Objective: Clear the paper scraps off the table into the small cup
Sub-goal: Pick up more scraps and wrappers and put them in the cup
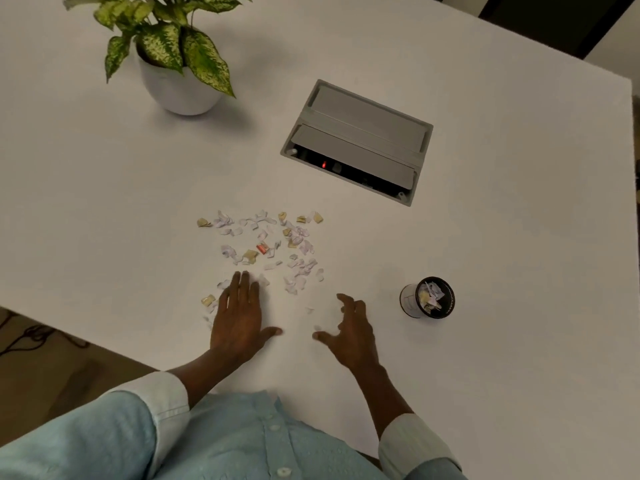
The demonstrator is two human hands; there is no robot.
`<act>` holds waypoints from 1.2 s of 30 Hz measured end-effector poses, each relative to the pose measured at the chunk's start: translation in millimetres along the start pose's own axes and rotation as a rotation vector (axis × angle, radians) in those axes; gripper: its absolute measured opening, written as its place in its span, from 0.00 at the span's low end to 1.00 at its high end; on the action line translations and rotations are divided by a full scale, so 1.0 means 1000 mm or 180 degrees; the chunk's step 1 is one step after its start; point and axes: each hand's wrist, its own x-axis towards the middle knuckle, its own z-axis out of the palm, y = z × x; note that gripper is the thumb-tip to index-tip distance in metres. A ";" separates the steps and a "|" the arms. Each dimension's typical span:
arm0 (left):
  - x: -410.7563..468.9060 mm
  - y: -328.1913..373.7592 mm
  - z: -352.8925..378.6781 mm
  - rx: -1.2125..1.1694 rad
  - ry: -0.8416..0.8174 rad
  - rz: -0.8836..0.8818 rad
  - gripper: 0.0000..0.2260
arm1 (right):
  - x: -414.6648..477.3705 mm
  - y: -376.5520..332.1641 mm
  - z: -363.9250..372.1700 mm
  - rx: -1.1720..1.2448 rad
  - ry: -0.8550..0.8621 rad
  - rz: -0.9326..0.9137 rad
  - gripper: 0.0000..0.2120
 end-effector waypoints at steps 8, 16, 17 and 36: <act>-0.017 -0.025 0.008 -0.0423 -0.0413 -0.0927 0.66 | 0.021 -0.027 0.030 -0.0427 -0.0144 -0.0259 0.55; -0.010 -0.019 0.016 -0.0725 -0.0401 -0.0715 0.53 | 0.063 -0.062 0.031 -0.0768 -0.0217 -0.0722 0.41; -0.009 -0.016 0.017 -0.0760 -0.0395 -0.0669 0.51 | 0.067 -0.064 0.033 -0.0884 -0.0262 -0.0801 0.38; 0.012 -0.004 0.008 -0.0830 -0.0032 -0.0098 0.15 | 0.041 -0.051 0.059 -0.1301 0.0177 -0.0806 0.08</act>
